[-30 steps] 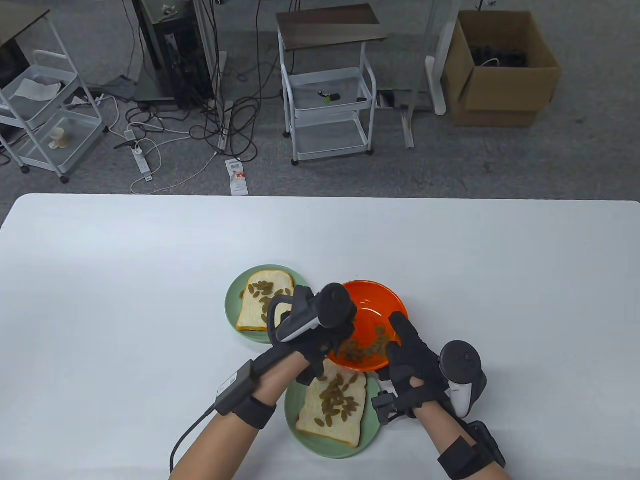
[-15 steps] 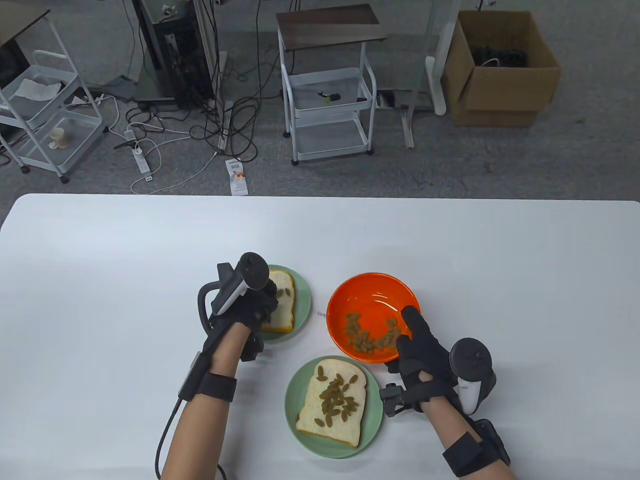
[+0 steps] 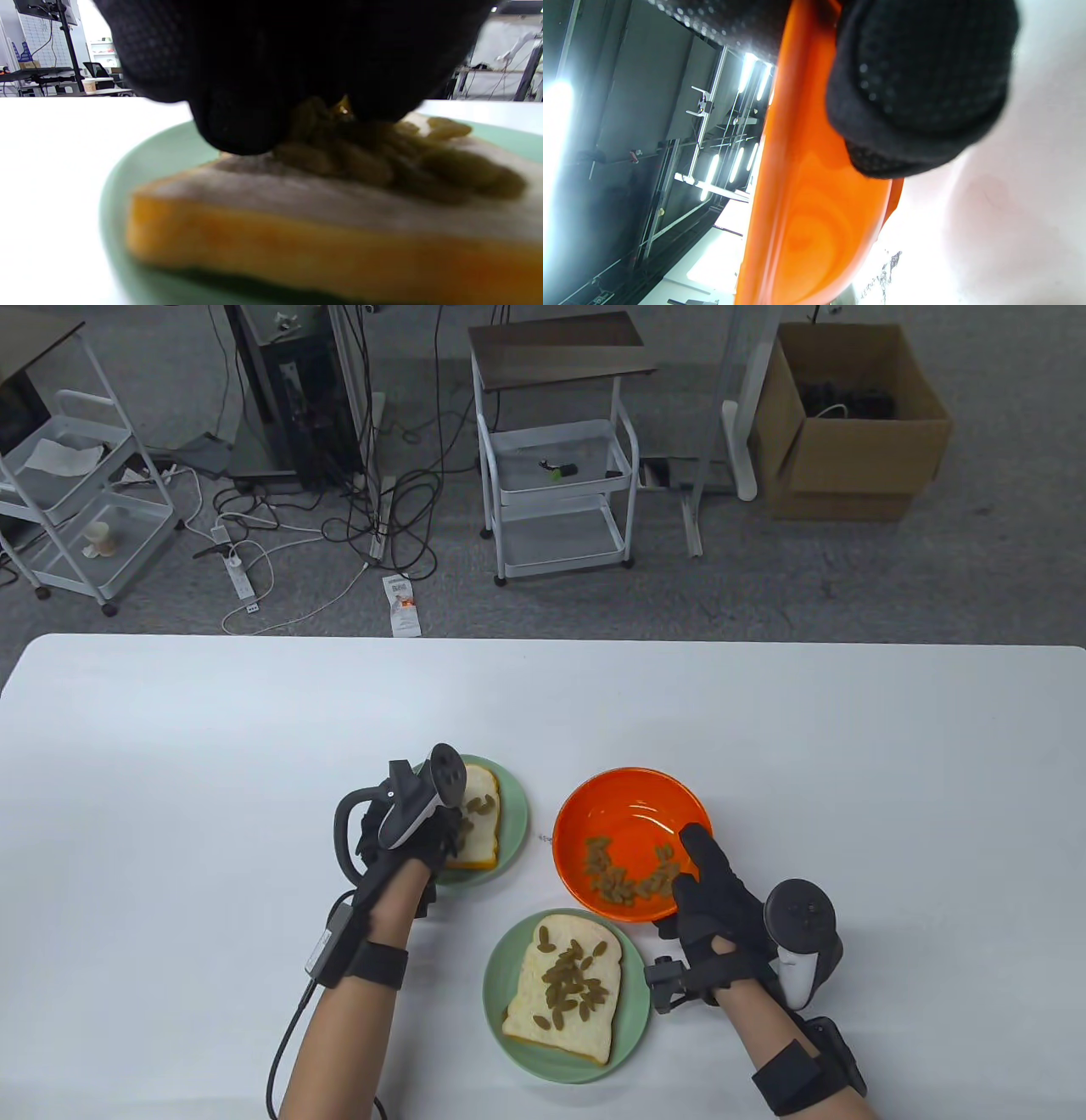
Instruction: Sprinkle raisins onto toast
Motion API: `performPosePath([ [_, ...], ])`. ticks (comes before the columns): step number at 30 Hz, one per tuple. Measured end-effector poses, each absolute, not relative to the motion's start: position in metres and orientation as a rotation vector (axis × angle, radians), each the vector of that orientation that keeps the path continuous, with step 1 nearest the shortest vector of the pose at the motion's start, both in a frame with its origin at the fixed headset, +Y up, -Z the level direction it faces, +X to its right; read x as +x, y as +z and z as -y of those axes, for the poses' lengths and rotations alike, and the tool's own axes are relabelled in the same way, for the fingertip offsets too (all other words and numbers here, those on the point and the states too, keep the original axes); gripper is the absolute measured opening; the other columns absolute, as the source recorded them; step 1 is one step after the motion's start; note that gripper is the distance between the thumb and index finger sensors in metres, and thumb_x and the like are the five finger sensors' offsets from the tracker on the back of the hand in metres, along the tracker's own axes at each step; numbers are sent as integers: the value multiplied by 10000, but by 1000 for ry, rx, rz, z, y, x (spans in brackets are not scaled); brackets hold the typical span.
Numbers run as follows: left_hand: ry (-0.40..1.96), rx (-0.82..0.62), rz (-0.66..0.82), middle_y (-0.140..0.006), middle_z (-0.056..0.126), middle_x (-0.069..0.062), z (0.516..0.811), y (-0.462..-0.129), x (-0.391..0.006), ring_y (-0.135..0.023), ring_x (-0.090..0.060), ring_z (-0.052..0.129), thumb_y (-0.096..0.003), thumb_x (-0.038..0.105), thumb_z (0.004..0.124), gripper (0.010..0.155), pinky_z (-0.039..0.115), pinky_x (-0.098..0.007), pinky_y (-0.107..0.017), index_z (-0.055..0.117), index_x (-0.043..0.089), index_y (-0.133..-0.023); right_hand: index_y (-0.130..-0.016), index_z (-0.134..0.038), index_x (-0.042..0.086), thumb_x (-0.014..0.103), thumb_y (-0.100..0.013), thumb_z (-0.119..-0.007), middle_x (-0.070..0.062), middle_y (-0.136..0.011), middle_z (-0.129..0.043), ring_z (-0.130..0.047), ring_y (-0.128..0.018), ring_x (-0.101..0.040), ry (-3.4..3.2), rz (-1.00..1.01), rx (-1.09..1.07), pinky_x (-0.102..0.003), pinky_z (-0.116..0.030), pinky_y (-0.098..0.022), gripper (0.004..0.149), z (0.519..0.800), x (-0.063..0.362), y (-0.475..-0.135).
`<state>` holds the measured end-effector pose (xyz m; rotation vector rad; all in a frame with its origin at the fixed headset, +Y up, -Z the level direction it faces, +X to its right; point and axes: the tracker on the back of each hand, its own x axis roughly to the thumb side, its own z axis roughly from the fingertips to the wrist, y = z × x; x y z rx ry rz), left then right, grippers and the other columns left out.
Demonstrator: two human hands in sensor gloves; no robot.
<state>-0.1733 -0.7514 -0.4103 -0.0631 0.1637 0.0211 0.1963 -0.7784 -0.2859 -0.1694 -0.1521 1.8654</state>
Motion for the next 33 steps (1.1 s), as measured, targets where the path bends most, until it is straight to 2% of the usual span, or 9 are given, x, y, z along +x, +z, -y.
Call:
performPosePath([
  [2,89,-21,-146,-809,1001,65,751,-410,-174,-474,-98,1138,-394,545,961,513,994,-223,-355,898,381,-875,-1021,-684,90,148,-468,-811,-408,-945,-667,-1058,-236,-394,1862,148,-166,-310,-984,-111,571,778,196,-286],
  [4,172,15,-73,-826,991,70,751,-412,-175,-480,-76,1138,-429,442,949,461,999,-209,-365,886,394,-884,-1020,-688,92,152,-469,-812,-407,-945,-668,-1057,-235,-395,1860,147,-163,-309,-984,-111,568,779,196,-286],
  [7,195,71,-40,-824,997,100,750,-411,-175,-554,-101,1126,-461,342,909,413,990,-253,-425,895,415,-867,-1020,-688,95,156,-469,-812,-407,-946,-668,-1057,-235,-394,1861,147,-161,-310,-983,-112,568,779,196,-286],
  [10,131,41,-5,-852,990,147,753,-411,-173,-740,-154,1056,-473,338,876,410,909,-360,-571,884,448,-868,-1020,-689,95,154,-470,-812,-408,-945,-667,-1055,-236,-396,1865,148,-160,-311,-982,-112,567,779,196,-286],
  [13,102,-7,21,-876,972,168,758,-412,-171,-886,-178,960,-449,387,918,427,805,-440,-702,878,458,-869,-1020,-690,95,155,-470,-811,-406,-947,-667,-1054,-237,-397,1868,146,-157,-312,-982,-112,566,779,195,-285],
  [19,64,-9,36,-1014,864,166,760,-412,-167,-1026,-201,824,-425,510,909,546,684,-525,-796,794,472,-957,-1019,-692,98,155,-469,-811,-408,-947,-667,-1053,-238,-399,1870,140,-149,-315,-980,-113,566,779,194,-285],
  [23,173,-3,56,-1032,857,146,751,-410,-167,-999,-222,852,-458,519,844,517,696,-535,-781,793,457,-968,-1019,-694,101,155,-470,-811,-404,-948,-668,-1051,-240,-400,1866,140,-147,-316,-978,-115,564,779,194,-285],
  [26,215,35,52,-966,924,134,737,-406,-168,-928,-218,922,-464,534,829,471,739,-516,-749,844,442,-925,-1020,-693,100,156,-470,-810,-405,-948,-667,-1051,-240,-401,1864,141,-147,-317,-978,-115,565,778,194,-285],
  [33,254,43,219,-1053,844,43,695,-381,-130,-857,-245,962,-452,630,837,569,813,-467,-669,812,417,-979,-1025,-682,95,156,-470,-808,-412,-954,-650,-1047,-254,-413,1866,116,-128,-328,-977,-127,572,779,188,-284],
])
